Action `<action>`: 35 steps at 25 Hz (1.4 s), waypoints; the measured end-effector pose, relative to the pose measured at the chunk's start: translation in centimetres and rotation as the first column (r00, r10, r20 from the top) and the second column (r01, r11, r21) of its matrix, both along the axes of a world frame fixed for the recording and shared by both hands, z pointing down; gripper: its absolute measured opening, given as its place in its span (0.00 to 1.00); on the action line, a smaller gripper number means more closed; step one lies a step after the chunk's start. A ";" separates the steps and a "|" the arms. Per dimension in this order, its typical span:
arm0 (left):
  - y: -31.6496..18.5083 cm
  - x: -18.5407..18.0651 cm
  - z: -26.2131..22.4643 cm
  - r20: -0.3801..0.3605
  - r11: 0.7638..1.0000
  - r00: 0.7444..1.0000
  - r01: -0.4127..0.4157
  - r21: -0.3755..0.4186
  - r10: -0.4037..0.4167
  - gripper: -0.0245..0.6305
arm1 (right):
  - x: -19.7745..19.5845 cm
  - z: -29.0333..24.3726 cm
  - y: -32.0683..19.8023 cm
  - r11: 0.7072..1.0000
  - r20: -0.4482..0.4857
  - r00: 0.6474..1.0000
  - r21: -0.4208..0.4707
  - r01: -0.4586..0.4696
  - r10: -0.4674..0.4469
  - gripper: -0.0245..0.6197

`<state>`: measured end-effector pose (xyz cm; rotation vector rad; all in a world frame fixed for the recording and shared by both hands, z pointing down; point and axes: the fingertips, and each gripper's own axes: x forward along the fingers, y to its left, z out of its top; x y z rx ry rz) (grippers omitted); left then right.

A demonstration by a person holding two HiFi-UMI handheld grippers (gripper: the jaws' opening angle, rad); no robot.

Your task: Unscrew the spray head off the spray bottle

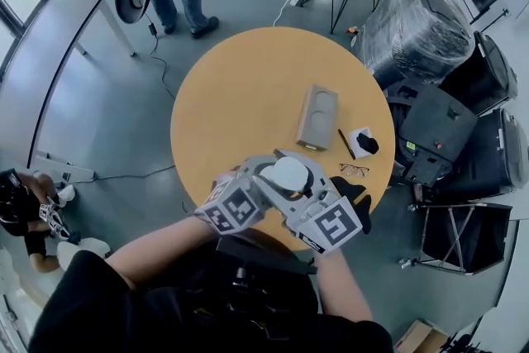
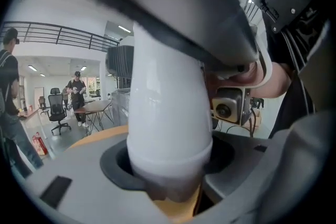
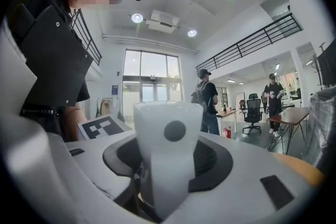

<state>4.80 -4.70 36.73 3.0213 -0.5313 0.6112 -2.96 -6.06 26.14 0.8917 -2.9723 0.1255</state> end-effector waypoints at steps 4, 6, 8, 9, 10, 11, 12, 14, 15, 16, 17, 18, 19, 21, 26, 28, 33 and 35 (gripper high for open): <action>0.6 0.0 -0.2 -0.016 1.000 1.000 -0.020 -0.002 0.020 0.47 | -0.4 -0.4 0.7 0.999 0.001 0.999 0.025 0.037 -0.037 0.34; 1.2 -0.1 -0.2 -0.027 0.998 0.998 -0.061 0.000 0.061 0.47 | -0.6 -0.4 1.2 0.997 -0.001 0.997 0.033 0.074 -0.074 0.33; 2.2 0.2 -0.4 -0.060 0.994 0.992 -0.112 -0.012 0.111 0.47 | -0.8 -0.5 1.8 0.993 0.000 0.993 0.034 0.116 -0.116 0.33; 2.6 0.5 -0.6 -0.082 0.991 0.988 -0.136 -0.018 0.134 0.47 | -0.7 -0.5 2.0 0.990 0.003 0.991 0.035 0.134 -0.135 0.33; 3.0 0.8 -0.7 -0.098 0.988 0.984 -0.154 -0.022 0.151 0.47 | -0.7 -0.5 2.2 0.988 0.008 0.989 0.036 0.150 -0.151 0.33; 3.2 0.8 -0.8 -0.103 0.986 0.981 -0.167 -0.024 0.163 0.47 | -0.7 -0.5 2.4 0.986 0.014 0.986 0.037 0.164 -0.165 0.33; 3.4 0.8 -0.8 -0.101 0.984 0.979 -0.177 -0.024 0.174 0.47 | -0.7 -0.6 2.6 0.983 0.018 0.984 0.037 0.178 -0.179 0.33; 3.9 0.7 -1.3 -0.103 0.977 0.973 -0.212 -0.024 0.209 0.47 | -0.7 -0.9 3.2 0.978 0.018 0.978 0.020 0.207 -0.207 0.33; 4.2 0.8 -1.6 -0.109 0.972 0.967 -0.235 -0.025 0.231 0.47 | -0.7 -1.1 3.6 0.975 0.020 0.975 0.003 0.222 -0.222 0.33; 4.5 0.8 -1.9 -0.112 0.965 0.960 -0.260 -0.026 0.255 0.47 | -0.7 -1.2 3.8 0.971 0.027 0.971 -0.009 0.238 -0.238 0.33; 4.8 0.9 -2.1 -0.117 0.957 0.951 -0.290 -0.029 0.285 0.47 | -0.6 -1.4 4.1 0.965 0.037 0.965 -0.014 0.260 -0.259 0.33; 5.3 1.0 -2.2 -0.126 0.943 0.938 -0.330 -0.038 0.323 0.46 | -0.5 -1.6 4.5 0.956 0.046 0.955 -0.015 0.294 -0.293 0.33; 5.9 1.1 -2.4 -0.140 0.924 0.919 -0.379 -0.052 0.369 0.46 | -0.5 -1.7 4.9 0.941 0.048 0.940 -0.014 0.338 -0.337 0.31; 6.9 1.2 -2.8 -0.161 0.892 0.888 -0.447 -0.072 0.431 0.46 | -0.6 -1.9 5.6 0.914 0.036 0.914 -0.013 0.406 -0.405 0.31; 5.1 1.5 -2.7 -0.137 0.920 0.918 -0.385 -0.075 0.373 0.47 | -0.1 -1.8 3.7 0.947 -0.004 0.947 0.001 0.321 -0.321 0.34; 3.7 1.6 -2.5 -0.132 0.945 0.942 -0.319 -0.069 0.309 0.48 | 0.5 -1.7 2.2 0.974 -0.016 0.974 0.016 0.226 -0.226 0.45; 1.4 1.3 -2.7 -0.158 0.989 0.980 -0.134 -0.056 0.123 0.48 | 1.4 -2.4 0.9 1.000 -0.027 1.000 0.024 0.011 -0.010 0.45; 0.9 1.4 -2.9 -0.162 0.996 0.985 -0.076 -0.054 0.067 0.48 | 1.1 -2.4 0.7 0.997 -0.087 0.995 0.056 -0.049 0.054 0.48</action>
